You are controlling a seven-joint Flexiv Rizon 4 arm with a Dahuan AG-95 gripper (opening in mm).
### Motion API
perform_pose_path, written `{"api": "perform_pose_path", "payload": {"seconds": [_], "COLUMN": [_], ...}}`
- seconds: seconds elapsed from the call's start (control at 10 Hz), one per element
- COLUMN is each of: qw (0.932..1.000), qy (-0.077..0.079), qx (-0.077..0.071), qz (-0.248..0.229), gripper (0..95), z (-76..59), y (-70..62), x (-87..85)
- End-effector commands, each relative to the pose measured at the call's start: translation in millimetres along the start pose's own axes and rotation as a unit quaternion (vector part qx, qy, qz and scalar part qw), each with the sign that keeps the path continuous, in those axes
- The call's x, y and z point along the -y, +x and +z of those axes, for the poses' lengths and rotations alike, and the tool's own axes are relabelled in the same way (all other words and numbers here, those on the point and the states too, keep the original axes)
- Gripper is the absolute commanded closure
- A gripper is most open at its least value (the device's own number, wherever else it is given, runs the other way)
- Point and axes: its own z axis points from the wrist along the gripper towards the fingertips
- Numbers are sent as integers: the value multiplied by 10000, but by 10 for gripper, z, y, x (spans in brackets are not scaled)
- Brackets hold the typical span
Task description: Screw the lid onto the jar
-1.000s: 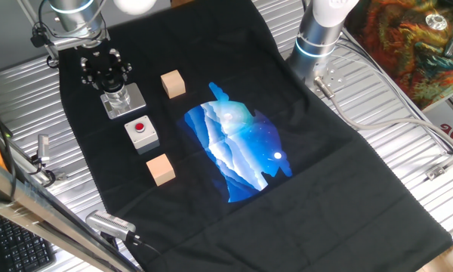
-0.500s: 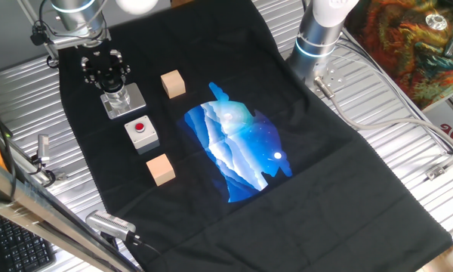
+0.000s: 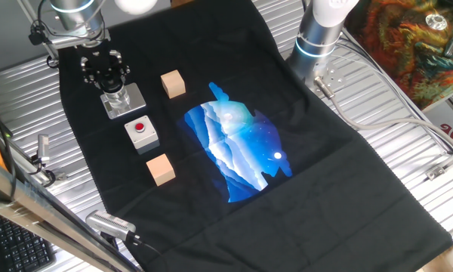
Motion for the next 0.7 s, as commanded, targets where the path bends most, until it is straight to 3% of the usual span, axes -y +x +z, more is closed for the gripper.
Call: {"api": "perform_pose_path", "payload": {"seconds": [0.1, 0.7], "qw": [9999, 9988], "qy": [9, 46], "qx": [-6, 23], "qz": [152, 488], "gripper": [950, 950], "z": [5, 6], "y": [6, 7], "x": [-7, -7]}}
